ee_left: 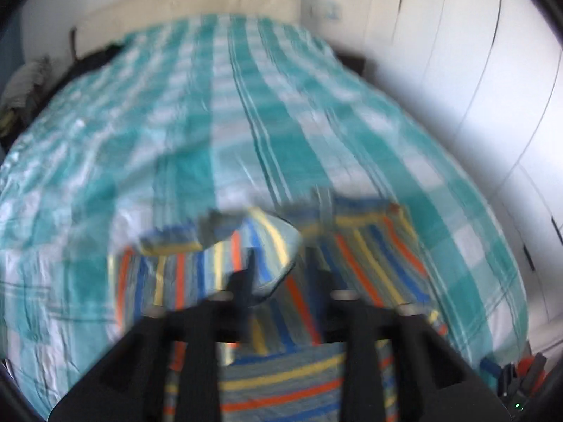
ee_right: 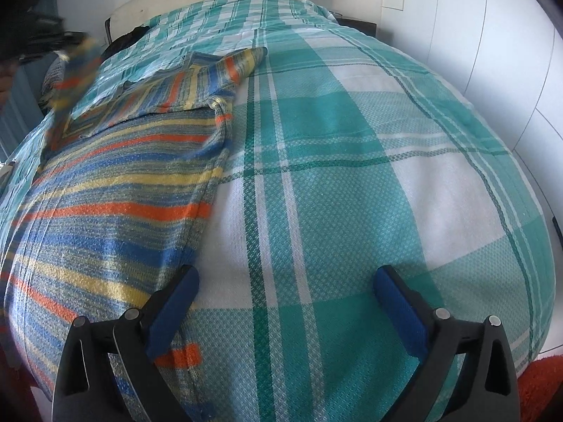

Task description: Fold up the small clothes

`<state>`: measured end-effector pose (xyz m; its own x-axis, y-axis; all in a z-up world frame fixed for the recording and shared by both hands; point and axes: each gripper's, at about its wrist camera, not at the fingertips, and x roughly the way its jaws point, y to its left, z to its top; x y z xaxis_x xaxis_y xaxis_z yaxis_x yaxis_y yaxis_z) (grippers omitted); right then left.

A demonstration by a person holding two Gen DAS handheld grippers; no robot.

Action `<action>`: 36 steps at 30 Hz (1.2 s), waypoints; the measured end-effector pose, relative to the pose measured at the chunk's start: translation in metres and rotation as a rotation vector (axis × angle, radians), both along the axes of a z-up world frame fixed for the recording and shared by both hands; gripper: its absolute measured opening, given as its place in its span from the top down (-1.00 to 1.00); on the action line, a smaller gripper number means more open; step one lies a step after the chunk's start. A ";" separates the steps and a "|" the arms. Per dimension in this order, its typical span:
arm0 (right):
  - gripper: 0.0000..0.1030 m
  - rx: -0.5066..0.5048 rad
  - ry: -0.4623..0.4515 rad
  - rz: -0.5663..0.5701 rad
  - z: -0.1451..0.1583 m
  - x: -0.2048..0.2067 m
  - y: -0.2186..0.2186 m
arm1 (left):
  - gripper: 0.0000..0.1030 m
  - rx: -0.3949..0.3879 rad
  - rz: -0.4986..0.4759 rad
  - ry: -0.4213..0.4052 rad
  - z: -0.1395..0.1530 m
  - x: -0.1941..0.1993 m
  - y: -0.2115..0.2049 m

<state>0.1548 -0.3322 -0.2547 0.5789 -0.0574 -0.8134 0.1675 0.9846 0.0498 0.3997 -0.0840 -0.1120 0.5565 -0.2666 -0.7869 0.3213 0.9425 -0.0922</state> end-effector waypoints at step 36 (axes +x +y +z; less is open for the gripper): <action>-1.00 -0.072 -0.025 -0.002 -0.005 0.001 0.010 | -0.73 -0.064 0.396 0.183 -0.121 -0.172 0.208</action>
<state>0.1553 -0.3226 -0.2597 0.5986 -0.1164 -0.7925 0.1687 0.9855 -0.0173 0.2280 0.1242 -0.2328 0.4783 -0.1128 -0.8709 -0.0904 0.9801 -0.1765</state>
